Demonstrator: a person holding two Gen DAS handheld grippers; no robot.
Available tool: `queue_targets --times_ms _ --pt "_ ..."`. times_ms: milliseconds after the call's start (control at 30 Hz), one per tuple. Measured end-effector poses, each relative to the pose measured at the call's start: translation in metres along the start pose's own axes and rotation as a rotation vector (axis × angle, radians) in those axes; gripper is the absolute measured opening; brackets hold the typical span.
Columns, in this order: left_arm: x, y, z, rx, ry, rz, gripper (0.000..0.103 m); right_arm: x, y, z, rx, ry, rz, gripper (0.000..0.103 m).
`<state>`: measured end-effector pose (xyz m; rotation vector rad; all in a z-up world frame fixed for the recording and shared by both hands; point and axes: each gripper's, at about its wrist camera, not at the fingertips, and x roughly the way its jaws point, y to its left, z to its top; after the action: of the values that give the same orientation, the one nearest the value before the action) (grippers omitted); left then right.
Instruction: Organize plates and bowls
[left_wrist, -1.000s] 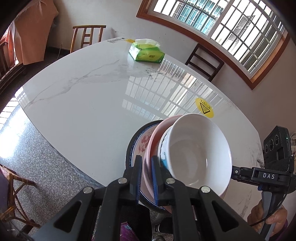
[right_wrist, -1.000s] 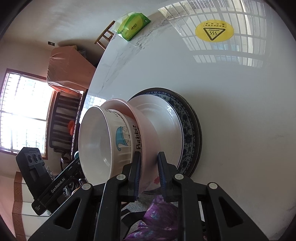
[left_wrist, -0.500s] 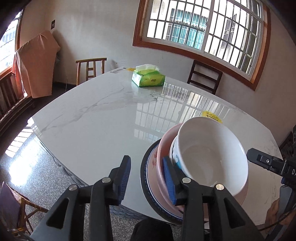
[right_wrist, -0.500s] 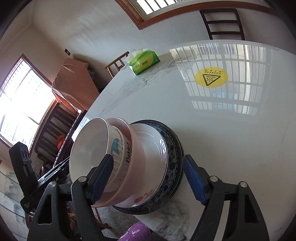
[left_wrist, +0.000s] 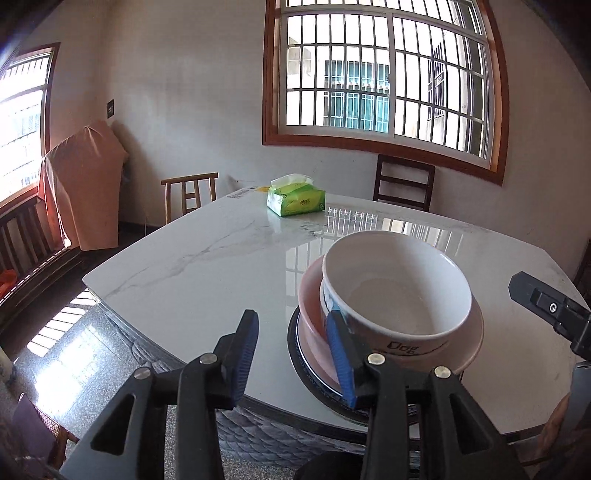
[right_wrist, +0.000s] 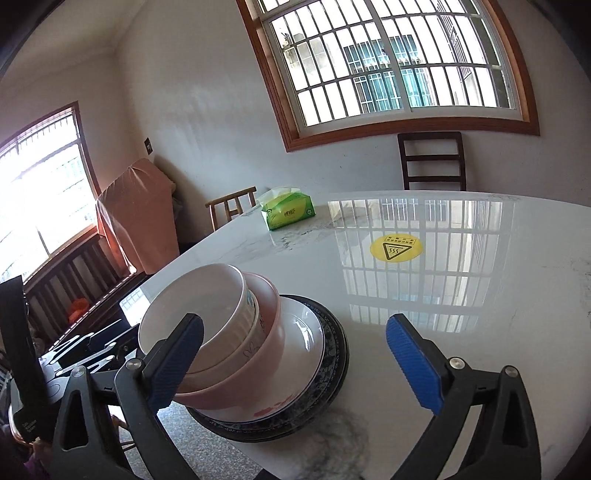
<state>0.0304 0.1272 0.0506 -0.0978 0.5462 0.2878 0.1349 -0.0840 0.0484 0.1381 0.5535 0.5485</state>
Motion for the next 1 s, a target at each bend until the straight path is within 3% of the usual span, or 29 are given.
queue_targets --times_ms 167,267,333,433,600,767,900,1000 --pt "-0.01 -0.006 -0.009 0.027 -0.049 -0.008 0.041 -0.019 0.002 -0.016 0.006 -0.082 -0.058 0.102" --pt "-0.016 -0.008 -0.018 0.033 -0.087 -0.018 0.052 -0.026 0.003 -0.025 0.006 -0.099 -0.087 0.103" --pt "-0.021 -0.008 -0.025 0.018 -0.112 -0.04 0.053 -0.031 0.004 -0.035 0.011 -0.109 -0.093 0.103" --pt "-0.027 -0.007 -0.038 0.004 -0.108 -0.066 0.054 -0.038 0.01 -0.049 0.006 -0.116 -0.113 0.103" --pt "-0.021 -0.014 -0.06 0.033 -0.034 -0.099 0.054 -0.051 0.027 -0.069 -0.04 -0.137 -0.145 0.103" --pt "-0.019 -0.02 -0.078 0.049 -0.001 -0.109 0.054 -0.076 0.035 -0.077 -0.039 -0.211 -0.189 0.103" --pt "-0.025 -0.023 -0.086 0.052 -0.03 -0.107 0.054 -0.091 0.037 -0.084 -0.007 -0.249 -0.23 0.103" --pt "-0.034 -0.026 -0.091 0.076 -0.062 -0.096 0.054 -0.09 0.044 -0.091 -0.026 -0.223 -0.234 0.103"
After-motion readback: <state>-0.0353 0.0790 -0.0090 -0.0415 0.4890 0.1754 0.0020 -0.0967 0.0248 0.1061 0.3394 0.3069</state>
